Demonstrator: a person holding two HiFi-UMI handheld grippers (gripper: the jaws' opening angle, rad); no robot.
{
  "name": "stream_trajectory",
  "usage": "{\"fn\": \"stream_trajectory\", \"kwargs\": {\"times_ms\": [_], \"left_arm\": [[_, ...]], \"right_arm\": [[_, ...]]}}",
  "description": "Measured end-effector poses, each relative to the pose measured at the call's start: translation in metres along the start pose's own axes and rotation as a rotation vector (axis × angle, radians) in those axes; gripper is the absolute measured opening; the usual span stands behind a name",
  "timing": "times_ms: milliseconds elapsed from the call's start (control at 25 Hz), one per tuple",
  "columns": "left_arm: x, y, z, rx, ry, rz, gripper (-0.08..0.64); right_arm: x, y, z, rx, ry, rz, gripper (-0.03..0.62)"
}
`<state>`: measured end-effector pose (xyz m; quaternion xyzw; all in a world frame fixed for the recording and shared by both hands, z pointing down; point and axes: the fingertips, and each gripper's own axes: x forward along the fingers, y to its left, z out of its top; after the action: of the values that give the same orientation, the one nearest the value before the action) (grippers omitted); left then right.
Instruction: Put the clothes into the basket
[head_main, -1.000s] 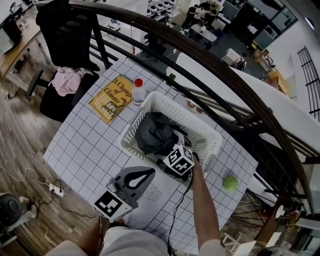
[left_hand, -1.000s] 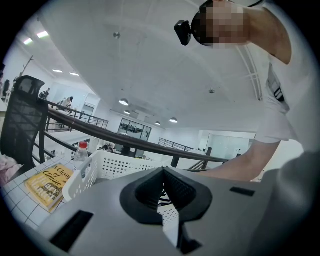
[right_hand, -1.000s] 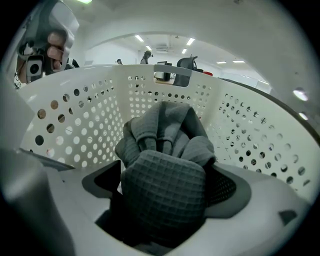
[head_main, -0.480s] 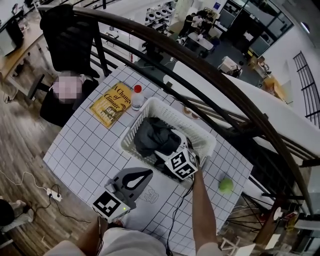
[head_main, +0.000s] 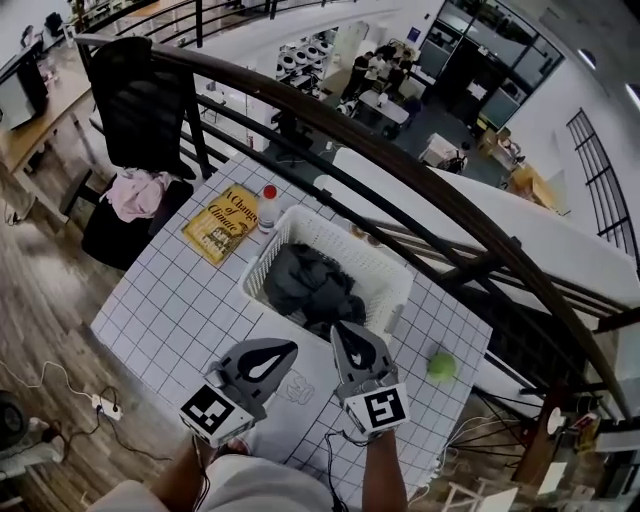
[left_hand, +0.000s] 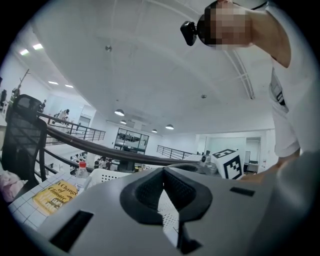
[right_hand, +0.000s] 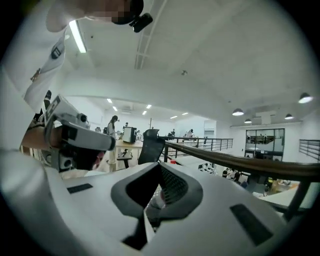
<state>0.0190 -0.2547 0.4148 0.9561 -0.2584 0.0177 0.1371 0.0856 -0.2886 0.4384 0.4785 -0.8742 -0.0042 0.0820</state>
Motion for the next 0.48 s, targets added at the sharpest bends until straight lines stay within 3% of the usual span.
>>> {"fn": "stream_trajectory", "kwargs": {"times_ms": [320, 480], "left_arm": [[-0.027, -0.03, 0.012, 0.058, -0.044, -0.008, 0.005], [-0.037, -0.049, 0.022, 0.06, -0.066, -0.021, 0.005]], "right_arm": [[-0.079, 0.029, 0.05, 0.067, -0.103, -0.095, 0.017], [-0.109, 0.035, 0.051, 0.101, -0.122, -0.129, 0.017]]}}
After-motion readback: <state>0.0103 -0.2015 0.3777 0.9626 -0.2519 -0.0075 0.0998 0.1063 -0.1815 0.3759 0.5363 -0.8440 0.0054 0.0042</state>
